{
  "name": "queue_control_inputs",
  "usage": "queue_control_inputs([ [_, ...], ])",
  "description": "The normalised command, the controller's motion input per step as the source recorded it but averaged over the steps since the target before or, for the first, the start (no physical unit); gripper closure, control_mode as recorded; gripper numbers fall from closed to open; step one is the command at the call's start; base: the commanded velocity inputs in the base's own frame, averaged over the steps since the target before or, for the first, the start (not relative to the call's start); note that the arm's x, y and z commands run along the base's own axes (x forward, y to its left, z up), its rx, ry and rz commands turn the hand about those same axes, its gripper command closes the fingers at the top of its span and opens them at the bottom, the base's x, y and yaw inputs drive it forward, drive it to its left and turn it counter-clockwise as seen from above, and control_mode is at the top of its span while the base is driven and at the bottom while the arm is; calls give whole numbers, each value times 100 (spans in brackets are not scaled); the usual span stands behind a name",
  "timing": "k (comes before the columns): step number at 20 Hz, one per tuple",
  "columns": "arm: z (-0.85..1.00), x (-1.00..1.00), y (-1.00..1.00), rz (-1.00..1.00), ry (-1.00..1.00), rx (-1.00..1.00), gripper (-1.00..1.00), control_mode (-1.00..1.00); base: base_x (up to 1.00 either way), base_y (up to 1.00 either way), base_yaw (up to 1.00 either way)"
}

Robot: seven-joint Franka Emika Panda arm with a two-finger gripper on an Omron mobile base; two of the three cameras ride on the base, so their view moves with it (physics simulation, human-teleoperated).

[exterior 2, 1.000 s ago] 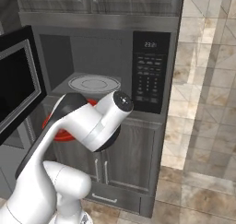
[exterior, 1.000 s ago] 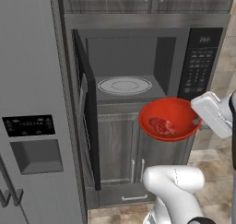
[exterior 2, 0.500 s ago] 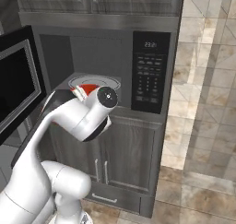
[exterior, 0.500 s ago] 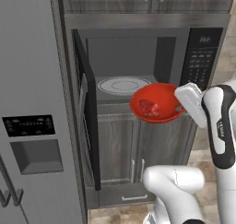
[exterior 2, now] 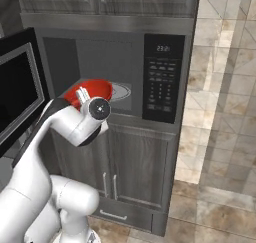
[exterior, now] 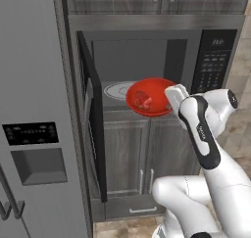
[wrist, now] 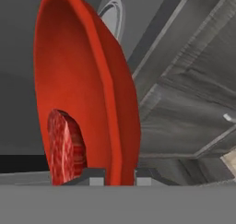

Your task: Remove the pear from the bowl and place it on the small plate. Then place the bowl with only the steak in the microwave, close the door, and press the start button to microwave the steak.

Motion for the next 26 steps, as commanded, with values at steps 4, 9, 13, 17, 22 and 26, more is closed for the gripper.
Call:
queue_control_inputs([
  [4, 0, 83, 26, -9, 0, 6, 100, -100, 0, 0, 0],
  [9, 0, 92, 2, -4, 0, 9, 100, -100, 0, 0, 0],
  [13, 0, 94, 0, -1, 2, 9, 100, -100, 0, 0, 0],
  [17, 0, 82, 0, 0, 4, 6, 100, -100, 0, 0, 0],
  [22, -6, 65, 1, 0, 7, 2, 100, -100, 0, 0, 0],
  [26, -2, 27, 1, -2, 12, 0, 100, -100, 0, 0, 0],
])
